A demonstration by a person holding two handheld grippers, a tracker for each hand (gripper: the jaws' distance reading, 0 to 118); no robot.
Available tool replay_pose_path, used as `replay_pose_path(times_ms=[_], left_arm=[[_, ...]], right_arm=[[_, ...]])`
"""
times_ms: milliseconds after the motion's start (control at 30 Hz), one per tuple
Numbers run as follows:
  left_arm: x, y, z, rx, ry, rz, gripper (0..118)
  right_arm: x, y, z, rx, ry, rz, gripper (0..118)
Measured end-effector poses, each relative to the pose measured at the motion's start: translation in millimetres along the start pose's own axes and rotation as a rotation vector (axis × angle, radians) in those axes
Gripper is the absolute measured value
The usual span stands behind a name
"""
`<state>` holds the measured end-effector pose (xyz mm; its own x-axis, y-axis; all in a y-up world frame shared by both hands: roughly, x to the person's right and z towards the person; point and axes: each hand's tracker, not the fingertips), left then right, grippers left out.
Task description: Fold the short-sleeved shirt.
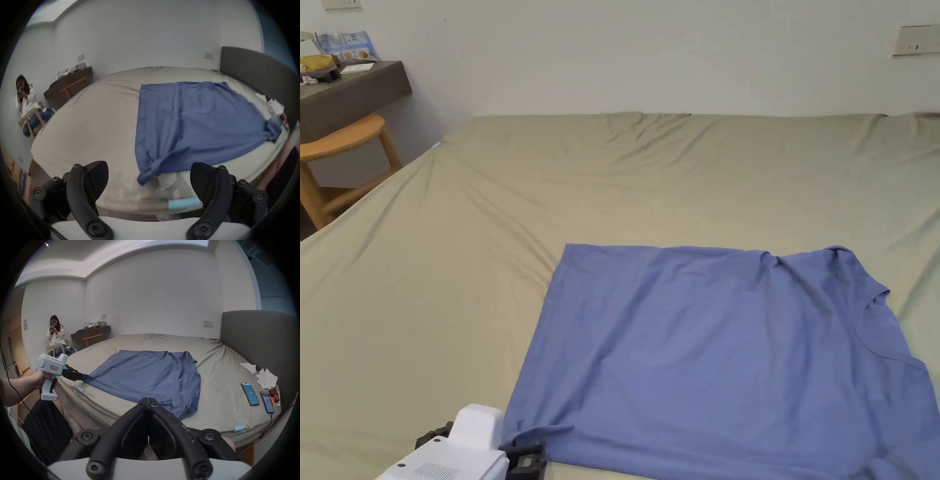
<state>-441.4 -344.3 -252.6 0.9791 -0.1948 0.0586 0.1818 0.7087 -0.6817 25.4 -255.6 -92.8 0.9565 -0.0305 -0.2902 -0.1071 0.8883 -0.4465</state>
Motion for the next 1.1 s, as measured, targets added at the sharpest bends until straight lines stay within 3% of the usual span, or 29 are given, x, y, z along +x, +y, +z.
replay_pose_path(times_ms=[133, 167, 233, 300, 400, 467, 567, 600, 700, 733, 767, 800, 933, 967, 1033, 1067, 1100], left_arm=[[-2, -1, -31, -0.055, -0.055, 0.039, 98], [-3, -2, -36, -0.078, -0.08, 0.068, 86], [-2, -4, -31, -0.05, -0.139, 0.145, 31], [4, -7, -23, -0.011, -0.111, 0.103, 10], [7, -10, -16, 0.007, -0.12, 0.078, 5], [5, -8, -6, 0.032, -0.135, 0.121, 5], [0, -6, 1, 0.061, -0.133, 0.17, 5], [-1, -5, 0, 0.057, -0.136, 0.178, 5], [-3, -3, -1, 0.055, -0.148, 0.192, 5], [-2, -2, -2, 0.054, -0.149, 0.19, 5], [-2, -1, -2, 0.052, -0.149, 0.188, 5], [-3, -1, -2, 0.051, -0.15, 0.188, 5], [-5, -1, -6, 0.044, -0.15, 0.183, 5], [-6, -1, -7, 0.041, -0.153, 0.186, 5], [-8, -1, -8, 0.035, -0.156, 0.189, 5], [-9, -1, -8, 0.032, -0.158, 0.19, 5], [-11, -1, -7, 0.028, -0.163, 0.194, 5]], right_arm=[[1, 2, 2, -0.008, -0.01, -0.001, 1], [2, 3, 2, -0.009, -0.012, -0.007, 1], [3, 4, 2, -0.012, -0.01, -0.014, 1], [4, 3, -1, -0.021, -0.015, -0.01, 1], [6, 2, -11, -0.061, -0.032, -0.023, 1], [8, 2, -24, -0.094, -0.1, -0.022, 2], [25, 3, -60, -0.189, -0.15, -0.086, 8], [31, 3, -75, -0.237, -0.149, -0.088, 31], [46, -8, -120, -0.311, -0.201, -0.085, 113], [51, -11, -132, -0.315, -0.161, -0.056, 116], [56, -15, -146, -0.347, -0.126, -0.029, 114], [60, -16, -155, -0.379, -0.169, -0.042, 114], [85, -24, -177, -0.382, -0.253, -0.138, 106], [90, -26, -179, -0.406, -0.254, -0.15, 96], [95, -27, -175, -0.426, -0.225, -0.192, 25], [95, -27, -169, -0.383, -0.196, -0.23, 14], [95, -25, -163, -0.364, -0.182, -0.235, 14]])
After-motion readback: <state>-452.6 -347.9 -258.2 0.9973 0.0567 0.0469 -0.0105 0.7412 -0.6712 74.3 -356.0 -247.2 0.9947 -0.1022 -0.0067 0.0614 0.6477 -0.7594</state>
